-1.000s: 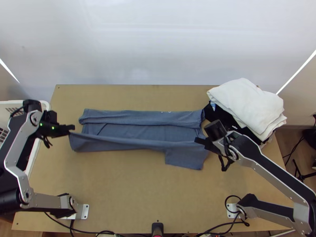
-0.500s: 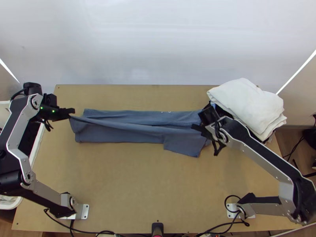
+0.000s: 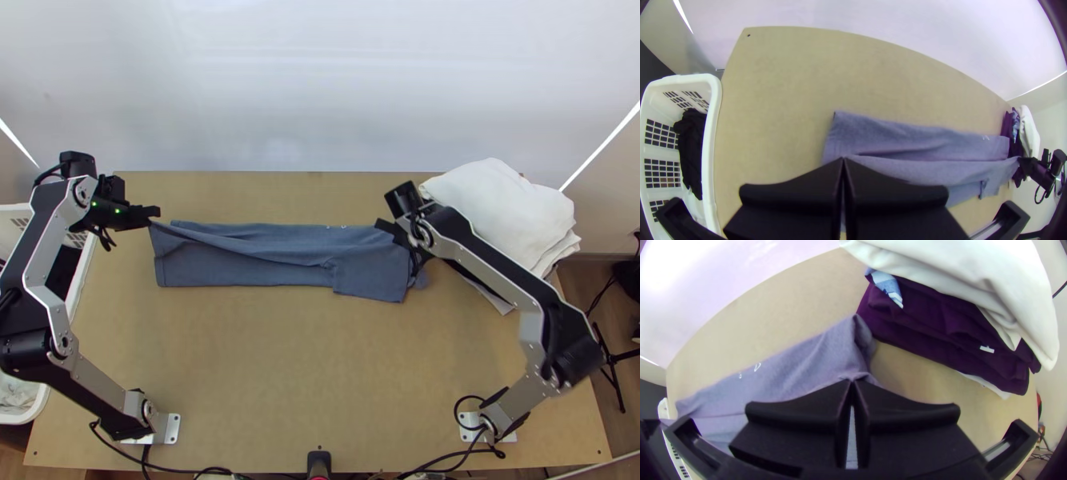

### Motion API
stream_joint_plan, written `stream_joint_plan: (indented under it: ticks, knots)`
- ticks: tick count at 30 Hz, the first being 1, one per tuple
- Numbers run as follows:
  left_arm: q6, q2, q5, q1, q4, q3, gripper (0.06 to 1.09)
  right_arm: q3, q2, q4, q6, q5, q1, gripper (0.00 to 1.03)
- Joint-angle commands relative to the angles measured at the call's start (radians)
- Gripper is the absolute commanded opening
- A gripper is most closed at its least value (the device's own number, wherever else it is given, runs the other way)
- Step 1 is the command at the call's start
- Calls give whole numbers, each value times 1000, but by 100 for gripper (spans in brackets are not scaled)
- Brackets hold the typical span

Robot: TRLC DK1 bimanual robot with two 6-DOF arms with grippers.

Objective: Fold the t-shirt

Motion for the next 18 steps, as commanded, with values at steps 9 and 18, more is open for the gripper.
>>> stream_joint_plan:
  ticks: [9,18]
  knots:
    - [-12,122,-4,-17,-8,118,10,187,220,10,-8,24,-55,3]
    - [-31,204,-16,-13,-13,164,10,233,276,26,2,41,-58,3]
